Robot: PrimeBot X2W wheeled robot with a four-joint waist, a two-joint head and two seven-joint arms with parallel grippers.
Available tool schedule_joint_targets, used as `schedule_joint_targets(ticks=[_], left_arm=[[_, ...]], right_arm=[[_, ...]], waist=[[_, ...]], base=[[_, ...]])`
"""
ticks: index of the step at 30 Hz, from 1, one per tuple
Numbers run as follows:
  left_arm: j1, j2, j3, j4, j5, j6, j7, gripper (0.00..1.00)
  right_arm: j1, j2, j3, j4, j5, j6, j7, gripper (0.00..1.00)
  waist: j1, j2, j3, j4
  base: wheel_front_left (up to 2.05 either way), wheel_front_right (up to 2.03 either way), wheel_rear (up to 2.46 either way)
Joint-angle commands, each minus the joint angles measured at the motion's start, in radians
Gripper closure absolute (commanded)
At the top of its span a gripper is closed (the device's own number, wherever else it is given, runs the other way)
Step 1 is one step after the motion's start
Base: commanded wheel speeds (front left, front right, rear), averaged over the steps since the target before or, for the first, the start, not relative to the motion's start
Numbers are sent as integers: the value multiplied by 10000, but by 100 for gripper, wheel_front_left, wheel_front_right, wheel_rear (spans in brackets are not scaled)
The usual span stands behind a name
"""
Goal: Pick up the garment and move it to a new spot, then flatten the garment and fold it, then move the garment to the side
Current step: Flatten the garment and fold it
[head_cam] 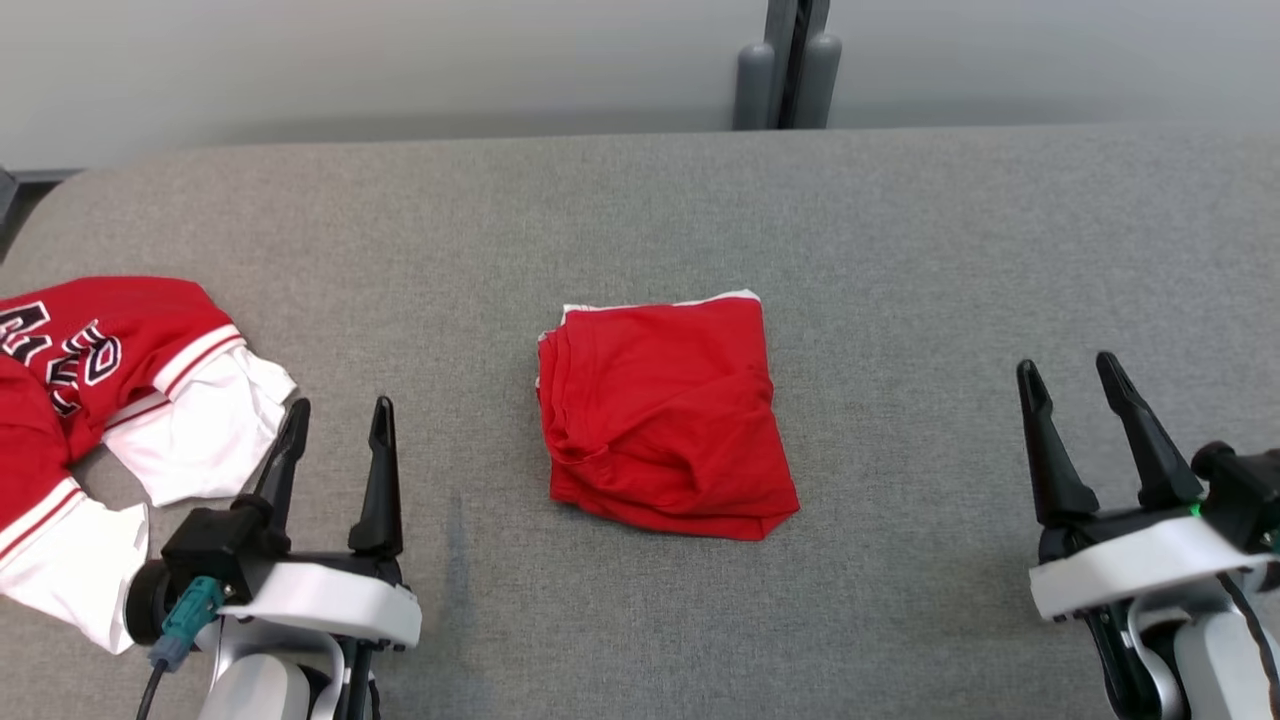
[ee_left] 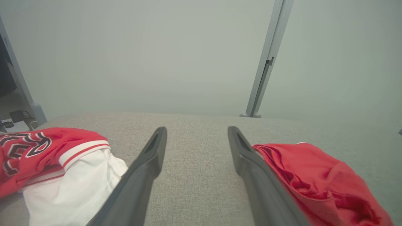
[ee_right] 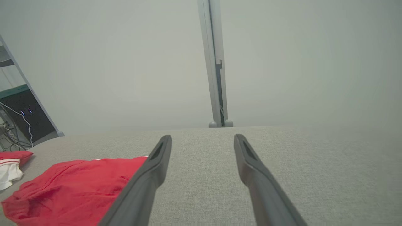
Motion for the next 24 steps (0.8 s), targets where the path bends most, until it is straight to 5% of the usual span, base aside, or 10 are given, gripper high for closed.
schedule_joint_targets(ticks=[1, 24], left_arm=[[159, 70, -25, -76, 76, 68, 23, 0], [1469, 408, -317, -852, 154, 408, 717, 0]], right_arm=[[249, -19, -102, -78, -60, 3, 76, 0], [2067, 349, -782, -921, -343, 3, 878, 0]], waist=[[0, 0, -269, 4], [0, 0, -1341, 51]], base=[[0, 0, 0], [0, 0, 0]])
